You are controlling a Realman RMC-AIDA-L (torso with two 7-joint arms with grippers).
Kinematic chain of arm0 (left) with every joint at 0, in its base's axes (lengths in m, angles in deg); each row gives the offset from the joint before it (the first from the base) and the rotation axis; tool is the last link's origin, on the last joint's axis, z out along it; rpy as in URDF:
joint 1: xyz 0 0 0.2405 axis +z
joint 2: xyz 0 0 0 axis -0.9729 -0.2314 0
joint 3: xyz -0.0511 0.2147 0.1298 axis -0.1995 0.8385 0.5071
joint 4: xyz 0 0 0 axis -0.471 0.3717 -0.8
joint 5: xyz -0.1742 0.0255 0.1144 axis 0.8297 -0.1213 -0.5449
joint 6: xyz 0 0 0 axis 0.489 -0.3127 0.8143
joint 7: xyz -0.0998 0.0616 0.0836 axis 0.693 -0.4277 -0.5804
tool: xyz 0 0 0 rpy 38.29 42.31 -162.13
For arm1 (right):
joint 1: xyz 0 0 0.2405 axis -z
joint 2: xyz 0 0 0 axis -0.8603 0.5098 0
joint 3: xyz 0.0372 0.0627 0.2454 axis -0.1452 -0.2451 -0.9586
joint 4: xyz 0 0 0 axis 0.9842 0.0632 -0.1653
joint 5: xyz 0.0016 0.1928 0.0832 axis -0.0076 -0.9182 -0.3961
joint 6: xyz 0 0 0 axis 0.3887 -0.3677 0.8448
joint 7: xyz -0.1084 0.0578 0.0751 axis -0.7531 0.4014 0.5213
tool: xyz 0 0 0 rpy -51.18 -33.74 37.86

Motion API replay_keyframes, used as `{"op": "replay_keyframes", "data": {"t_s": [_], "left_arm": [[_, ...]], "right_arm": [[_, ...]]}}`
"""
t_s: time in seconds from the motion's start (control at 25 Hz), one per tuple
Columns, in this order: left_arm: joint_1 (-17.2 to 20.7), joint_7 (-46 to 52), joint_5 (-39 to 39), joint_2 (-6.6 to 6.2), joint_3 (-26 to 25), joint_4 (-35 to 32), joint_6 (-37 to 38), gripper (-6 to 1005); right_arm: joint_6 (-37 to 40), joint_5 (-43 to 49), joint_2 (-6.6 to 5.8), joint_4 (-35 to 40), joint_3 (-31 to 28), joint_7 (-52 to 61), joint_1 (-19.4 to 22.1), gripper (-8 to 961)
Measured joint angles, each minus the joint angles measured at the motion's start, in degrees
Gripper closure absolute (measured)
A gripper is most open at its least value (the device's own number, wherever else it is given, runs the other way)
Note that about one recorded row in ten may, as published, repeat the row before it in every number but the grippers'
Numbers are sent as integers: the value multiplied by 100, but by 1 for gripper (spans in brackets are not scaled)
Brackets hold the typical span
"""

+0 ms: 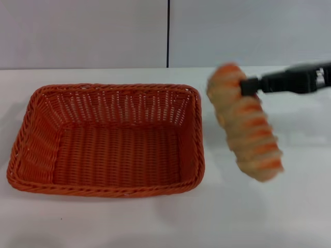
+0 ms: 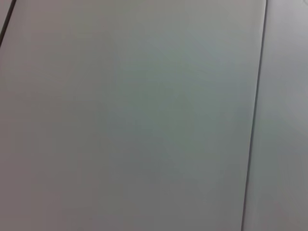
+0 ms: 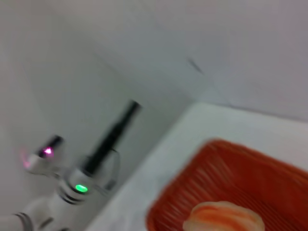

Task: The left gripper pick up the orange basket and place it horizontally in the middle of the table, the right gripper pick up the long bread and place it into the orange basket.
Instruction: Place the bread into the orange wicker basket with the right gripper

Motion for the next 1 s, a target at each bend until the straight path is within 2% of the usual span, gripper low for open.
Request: {"op": "replay_keyframes", "data": {"t_s": [0.2, 0.28, 0.36, 0.64, 1.0], "left_arm": [[-12, -19, -1, 0, 0, -1, 29, 178], [-10, -25, -2, 4, 0, -2, 34, 178], [-3, -25, -2, 7, 0, -2, 45, 178], [1, -16, 0, 16, 0, -2, 128, 178], [-1, 16, 4, 15, 0, 74, 149, 179]], "right_arm": [[-279, 96, -90, -930, 22, -987, -652, 831], [-506, 316, -87, -1249, 26, -1511, -859, 833], [-819, 500, -32, -1439, 69, -2034, -992, 834], [-1790, 403, 146, -1890, 473, -3328, -1095, 836], [-1837, -293, 155, -2220, 506, -3758, -1313, 841]]}}
